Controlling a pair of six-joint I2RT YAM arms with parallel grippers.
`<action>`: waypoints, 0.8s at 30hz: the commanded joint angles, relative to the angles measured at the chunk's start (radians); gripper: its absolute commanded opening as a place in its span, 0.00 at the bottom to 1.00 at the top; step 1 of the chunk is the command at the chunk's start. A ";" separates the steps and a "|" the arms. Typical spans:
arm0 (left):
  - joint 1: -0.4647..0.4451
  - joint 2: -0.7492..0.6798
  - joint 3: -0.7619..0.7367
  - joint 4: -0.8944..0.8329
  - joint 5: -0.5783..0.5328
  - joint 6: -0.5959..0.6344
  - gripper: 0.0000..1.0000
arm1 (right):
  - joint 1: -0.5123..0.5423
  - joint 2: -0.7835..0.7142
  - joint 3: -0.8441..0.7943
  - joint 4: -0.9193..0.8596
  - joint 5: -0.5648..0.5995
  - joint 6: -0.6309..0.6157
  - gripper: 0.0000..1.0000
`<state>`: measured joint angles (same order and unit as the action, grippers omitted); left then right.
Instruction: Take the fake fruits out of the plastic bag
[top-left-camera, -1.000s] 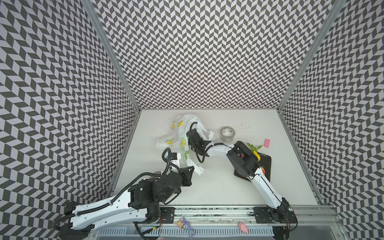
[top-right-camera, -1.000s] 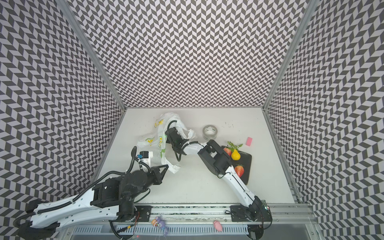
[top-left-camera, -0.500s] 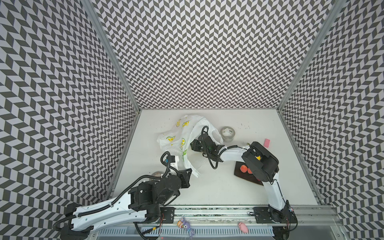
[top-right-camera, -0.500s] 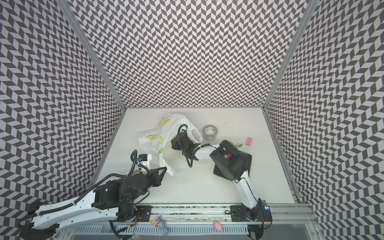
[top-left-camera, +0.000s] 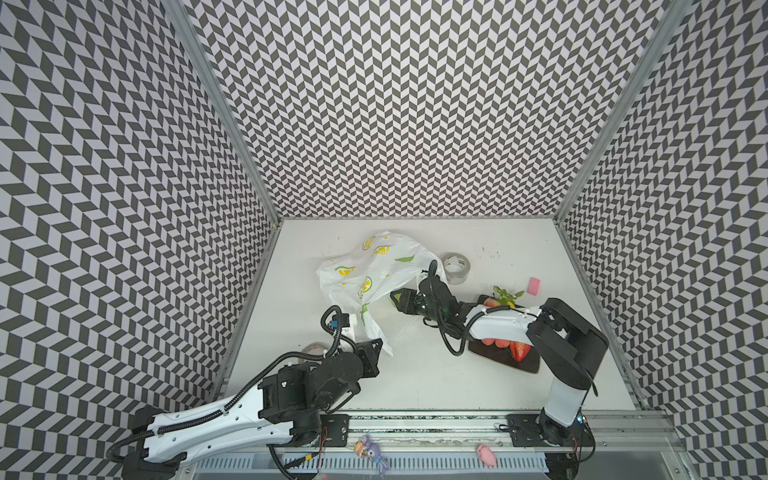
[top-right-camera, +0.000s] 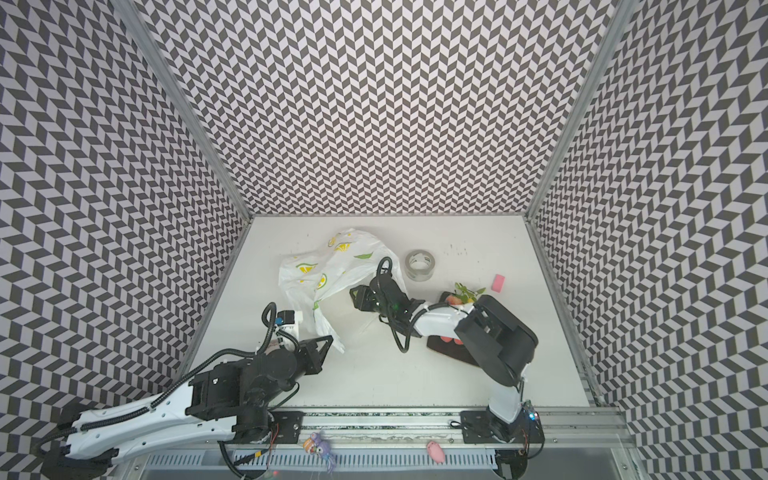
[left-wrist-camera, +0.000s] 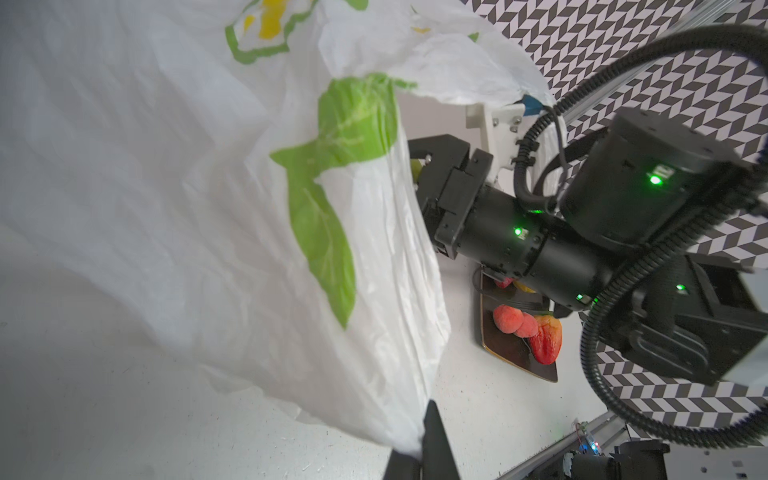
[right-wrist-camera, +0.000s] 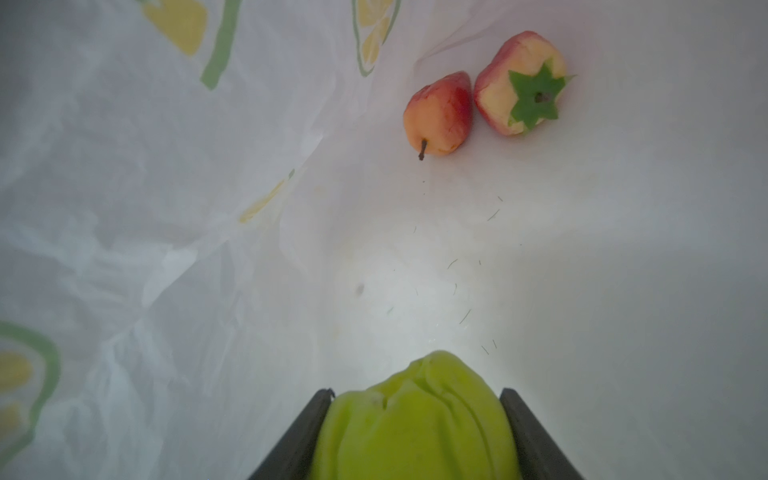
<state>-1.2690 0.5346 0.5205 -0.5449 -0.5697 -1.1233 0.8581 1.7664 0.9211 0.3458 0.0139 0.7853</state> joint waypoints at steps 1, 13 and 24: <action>0.001 -0.005 -0.012 0.037 -0.036 0.004 0.00 | 0.032 -0.132 -0.085 0.049 -0.010 -0.008 0.08; 0.002 -0.003 -0.047 0.134 -0.045 0.027 0.00 | 0.091 -0.598 -0.339 -0.207 0.016 -0.022 0.07; 0.002 0.060 -0.057 0.263 -0.013 0.071 0.00 | 0.115 -0.527 -0.321 -0.150 -0.174 -0.029 0.07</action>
<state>-1.2690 0.5854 0.4675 -0.3462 -0.5758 -1.0805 0.9543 1.2129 0.5808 0.1436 -0.0689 0.7670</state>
